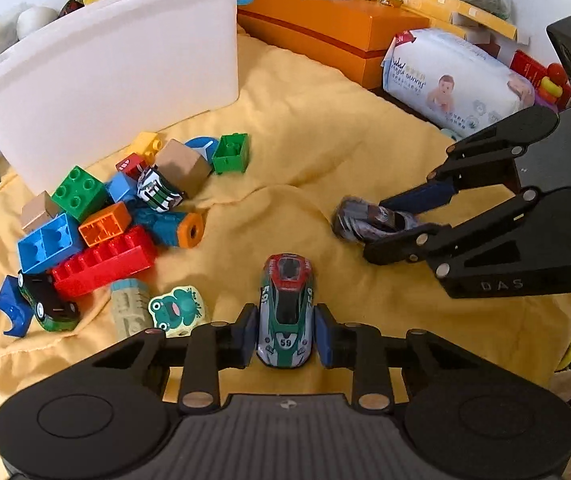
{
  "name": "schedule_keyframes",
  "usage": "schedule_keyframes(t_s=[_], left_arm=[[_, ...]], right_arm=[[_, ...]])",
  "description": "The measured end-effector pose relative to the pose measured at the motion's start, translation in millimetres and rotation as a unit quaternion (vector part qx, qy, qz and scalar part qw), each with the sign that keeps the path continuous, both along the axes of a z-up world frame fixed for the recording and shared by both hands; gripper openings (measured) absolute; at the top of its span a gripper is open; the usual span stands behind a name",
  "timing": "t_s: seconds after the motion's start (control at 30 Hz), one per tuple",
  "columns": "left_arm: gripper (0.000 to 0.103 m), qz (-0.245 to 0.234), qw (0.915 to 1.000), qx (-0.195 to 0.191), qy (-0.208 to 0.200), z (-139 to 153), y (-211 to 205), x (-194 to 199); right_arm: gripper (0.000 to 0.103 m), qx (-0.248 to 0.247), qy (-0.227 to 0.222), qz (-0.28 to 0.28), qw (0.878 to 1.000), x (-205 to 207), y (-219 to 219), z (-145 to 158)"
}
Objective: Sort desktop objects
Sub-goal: 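Grasp green-red race car with left tool while right tool holds its car, then carry both cars over the white bin and open both tools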
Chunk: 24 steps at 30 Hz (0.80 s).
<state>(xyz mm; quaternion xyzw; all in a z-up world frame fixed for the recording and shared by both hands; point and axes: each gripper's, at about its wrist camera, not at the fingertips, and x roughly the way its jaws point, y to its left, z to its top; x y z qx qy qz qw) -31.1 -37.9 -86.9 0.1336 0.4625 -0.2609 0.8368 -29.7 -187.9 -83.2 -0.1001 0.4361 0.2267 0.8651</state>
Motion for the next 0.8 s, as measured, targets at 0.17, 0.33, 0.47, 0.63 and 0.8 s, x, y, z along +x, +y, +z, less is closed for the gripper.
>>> schedule_keyframes(t_s=[0.17,0.33,0.47,0.63,0.8], left_arm=[[0.032,0.011,0.9984,-0.053,-0.015,38.7,17.0,3.1],[0.032,0.029,0.9903,-0.093,-0.099,103.4,34.9,16.3],[0.032,0.037,0.9799,-0.122,-0.154,149.1,50.4,38.3],[0.032,0.052,0.9712,-0.113,-0.204,169.9,62.5,83.1],[0.032,0.089,0.9680,-0.085,-0.219,166.7,75.0,143.1]], right_arm=[[0.033,0.004,-0.024,-0.004,1.000,5.8,-1.7,25.3],[0.032,0.004,-0.076,0.004,0.997,17.5,4.8,60.9],[0.032,0.030,-0.129,-0.016,0.991,39.2,5.6,99.0],[0.033,0.060,-0.194,-0.042,0.978,74.2,15.6,140.2],[0.033,0.081,-0.223,-0.074,0.969,119.8,37.9,157.7]])
